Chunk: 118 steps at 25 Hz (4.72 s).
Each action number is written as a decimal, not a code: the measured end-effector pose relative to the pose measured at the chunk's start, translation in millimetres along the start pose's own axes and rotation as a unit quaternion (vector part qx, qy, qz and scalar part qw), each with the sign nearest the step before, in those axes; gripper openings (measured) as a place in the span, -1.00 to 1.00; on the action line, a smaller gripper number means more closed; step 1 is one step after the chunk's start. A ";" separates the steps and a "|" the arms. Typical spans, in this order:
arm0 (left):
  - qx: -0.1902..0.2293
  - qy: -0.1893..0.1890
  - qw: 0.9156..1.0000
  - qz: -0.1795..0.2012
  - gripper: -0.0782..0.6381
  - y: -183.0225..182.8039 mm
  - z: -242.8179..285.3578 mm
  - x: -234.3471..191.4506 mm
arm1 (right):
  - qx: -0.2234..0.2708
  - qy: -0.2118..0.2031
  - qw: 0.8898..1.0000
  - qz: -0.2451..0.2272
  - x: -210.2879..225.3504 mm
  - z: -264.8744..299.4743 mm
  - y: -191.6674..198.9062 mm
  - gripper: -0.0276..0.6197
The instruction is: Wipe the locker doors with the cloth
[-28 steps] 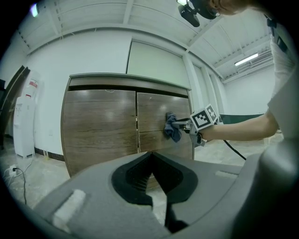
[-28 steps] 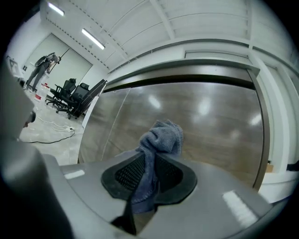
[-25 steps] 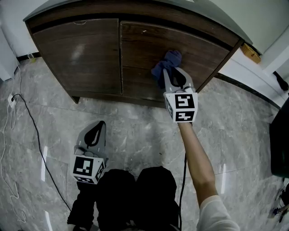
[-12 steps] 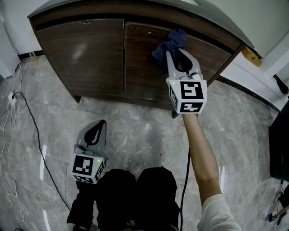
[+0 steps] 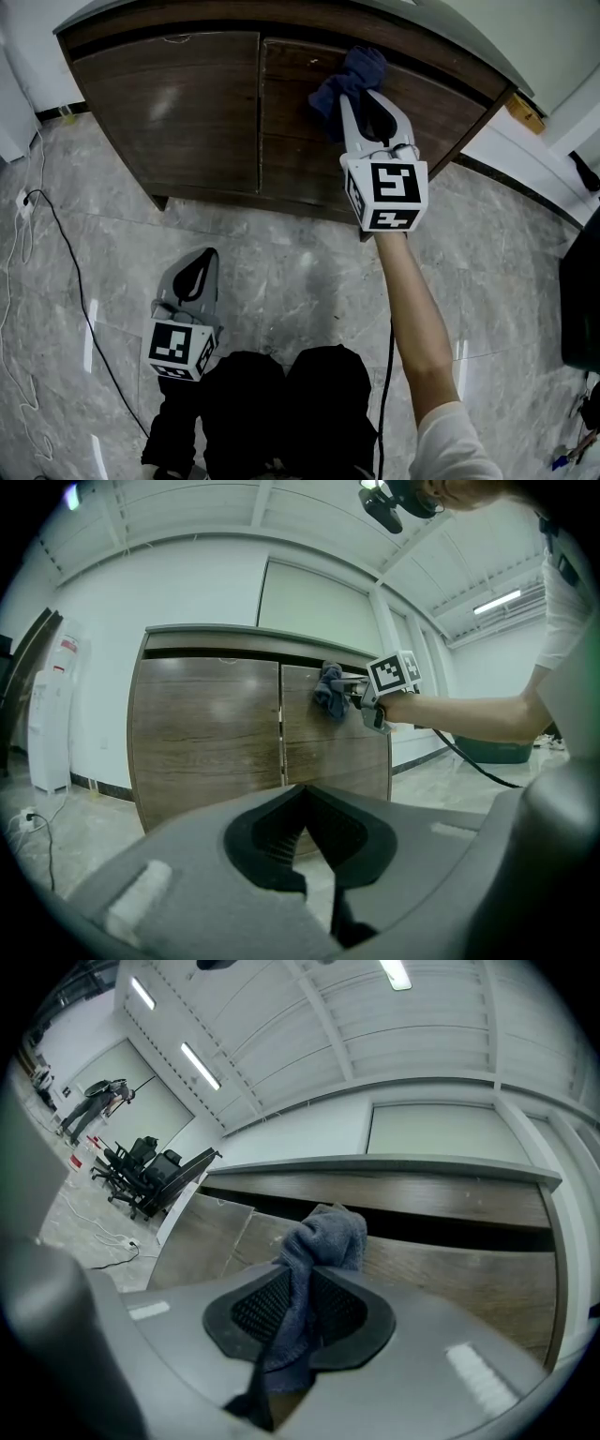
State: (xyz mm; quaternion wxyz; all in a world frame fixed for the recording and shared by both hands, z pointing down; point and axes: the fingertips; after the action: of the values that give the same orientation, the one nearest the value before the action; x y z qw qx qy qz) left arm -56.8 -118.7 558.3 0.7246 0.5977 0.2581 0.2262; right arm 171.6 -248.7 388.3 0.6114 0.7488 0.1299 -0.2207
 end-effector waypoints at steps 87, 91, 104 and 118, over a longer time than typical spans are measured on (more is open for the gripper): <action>-0.018 -0.040 0.999 -0.017 -0.79 18.3 -39.8 -68.9 | -0.034 -0.120 0.992 0.029 -136.3 63.3 4.7 -0.68; -0.018 -0.043 0.999 -0.019 -0.79 17.6 -42.3 -73.0 | -0.013 -0.112 0.993 0.029 -127.3 73.3 -23.0 -0.68; -0.014 -0.053 0.998 -0.028 -0.79 20.0 -49.7 -86.5 | 0.022 -0.095 0.994 0.040 -122.1 93.7 -67.2 -0.68; -0.012 -0.066 0.997 -0.035 -0.79 23.7 -56.4 -98.6 | -0.023 -0.137 0.990 0.030 -186.1 89.6 6.8 -0.68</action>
State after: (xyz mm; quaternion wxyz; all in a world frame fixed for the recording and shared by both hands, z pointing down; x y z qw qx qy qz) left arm -168.9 -134.8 583.2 0.7544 0.5936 0.2273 0.1637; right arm -2.3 -323.4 471.2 0.6466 0.7009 0.0270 -0.2999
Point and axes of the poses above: the fingertips, and each gripper's own axes: z forward along the fingers, x to its right, y out of its underside, and after that the axes turned 6 degrees about -z, right-handed
